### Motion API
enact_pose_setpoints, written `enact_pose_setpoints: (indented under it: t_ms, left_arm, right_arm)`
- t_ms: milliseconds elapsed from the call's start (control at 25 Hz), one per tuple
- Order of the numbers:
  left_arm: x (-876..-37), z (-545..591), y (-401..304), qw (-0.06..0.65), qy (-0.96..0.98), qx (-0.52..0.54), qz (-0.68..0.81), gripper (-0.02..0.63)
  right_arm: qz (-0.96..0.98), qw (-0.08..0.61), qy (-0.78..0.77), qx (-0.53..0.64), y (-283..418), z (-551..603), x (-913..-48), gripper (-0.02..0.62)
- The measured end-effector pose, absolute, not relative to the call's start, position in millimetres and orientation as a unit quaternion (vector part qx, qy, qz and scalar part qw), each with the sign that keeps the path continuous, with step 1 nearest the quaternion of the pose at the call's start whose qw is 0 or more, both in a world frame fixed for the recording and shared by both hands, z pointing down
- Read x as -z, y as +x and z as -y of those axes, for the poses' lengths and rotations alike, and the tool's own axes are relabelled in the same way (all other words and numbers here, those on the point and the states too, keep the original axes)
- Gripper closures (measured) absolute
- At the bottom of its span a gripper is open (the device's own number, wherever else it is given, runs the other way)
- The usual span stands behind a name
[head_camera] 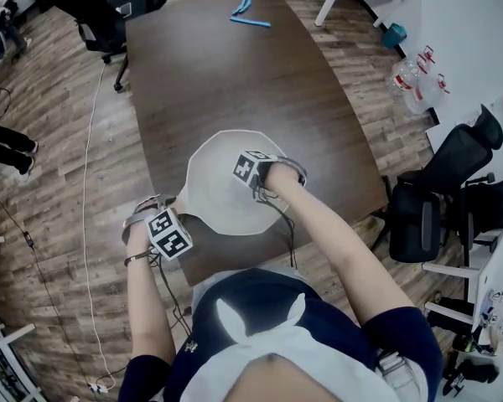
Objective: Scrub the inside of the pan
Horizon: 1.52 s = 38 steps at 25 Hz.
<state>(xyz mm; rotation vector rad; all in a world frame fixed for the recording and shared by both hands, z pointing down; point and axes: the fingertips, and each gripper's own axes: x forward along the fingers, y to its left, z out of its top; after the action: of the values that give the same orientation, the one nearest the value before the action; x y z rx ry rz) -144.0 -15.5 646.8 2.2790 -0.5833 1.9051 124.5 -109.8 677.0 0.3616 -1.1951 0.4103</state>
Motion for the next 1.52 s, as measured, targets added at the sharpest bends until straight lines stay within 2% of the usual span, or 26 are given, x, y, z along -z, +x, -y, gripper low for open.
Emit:
enact_pose_setpoints:
  t_ms: [800,1520]
  left_arm:
    - [-645.7,15.6,-143.4,0.058,0.747,-0.633,0.193,0.401]
    - [-646.5,17.4,-142.8,0.060,0.740,-0.643,0.188,0.402]
  right_arm:
    - [0.565,0.750,0.101,-0.328,114.9,60.1,-672.3,0.571]
    - [0.565,0.746,0.025,-0.351,107.6,38.0,-666.3,0.572]
